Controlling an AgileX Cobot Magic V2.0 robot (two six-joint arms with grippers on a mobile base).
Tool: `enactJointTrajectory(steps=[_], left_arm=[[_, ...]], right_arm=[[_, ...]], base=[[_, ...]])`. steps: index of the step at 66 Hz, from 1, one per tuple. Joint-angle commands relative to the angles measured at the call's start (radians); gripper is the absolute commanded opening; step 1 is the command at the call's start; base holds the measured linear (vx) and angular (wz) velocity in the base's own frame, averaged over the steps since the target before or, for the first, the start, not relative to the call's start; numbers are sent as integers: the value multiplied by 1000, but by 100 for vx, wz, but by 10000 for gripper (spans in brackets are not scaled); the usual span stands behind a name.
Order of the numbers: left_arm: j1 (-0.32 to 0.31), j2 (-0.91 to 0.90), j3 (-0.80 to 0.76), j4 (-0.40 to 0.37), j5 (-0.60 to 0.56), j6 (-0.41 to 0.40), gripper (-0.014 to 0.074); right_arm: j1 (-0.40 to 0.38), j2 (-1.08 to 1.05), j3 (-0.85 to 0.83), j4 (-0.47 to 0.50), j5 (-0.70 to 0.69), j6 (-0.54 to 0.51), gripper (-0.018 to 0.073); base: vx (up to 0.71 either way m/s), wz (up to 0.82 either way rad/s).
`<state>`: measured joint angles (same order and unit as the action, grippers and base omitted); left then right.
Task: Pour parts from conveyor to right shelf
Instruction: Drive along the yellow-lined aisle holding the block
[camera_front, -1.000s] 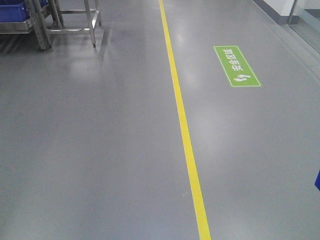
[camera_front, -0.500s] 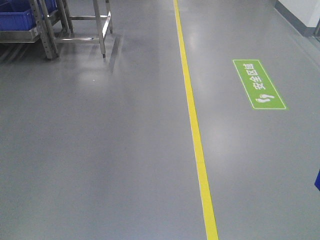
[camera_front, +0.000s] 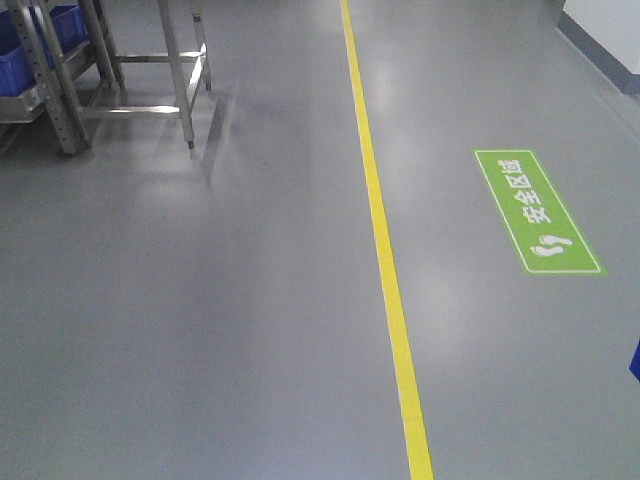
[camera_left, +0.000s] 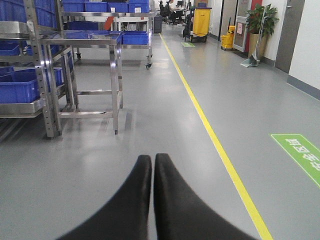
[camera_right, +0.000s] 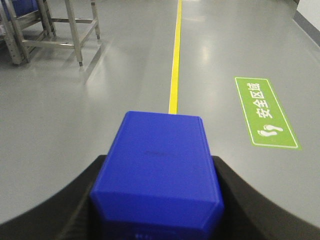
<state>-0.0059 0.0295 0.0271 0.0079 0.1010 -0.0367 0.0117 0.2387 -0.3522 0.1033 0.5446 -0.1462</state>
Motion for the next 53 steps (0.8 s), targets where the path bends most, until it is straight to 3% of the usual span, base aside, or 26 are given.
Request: enactJointTrajectory(steps=[1, 53], left_arm=[[4, 17, -20, -8, -79, -8, -6], [4, 17, -20, -8, -79, -8, -6]], right_arm=[[-5, 16, -29, 0, -75, -5, -5], [-5, 16, -29, 0, -75, -5, -5]], base=[[70, -2], [74, -2]])
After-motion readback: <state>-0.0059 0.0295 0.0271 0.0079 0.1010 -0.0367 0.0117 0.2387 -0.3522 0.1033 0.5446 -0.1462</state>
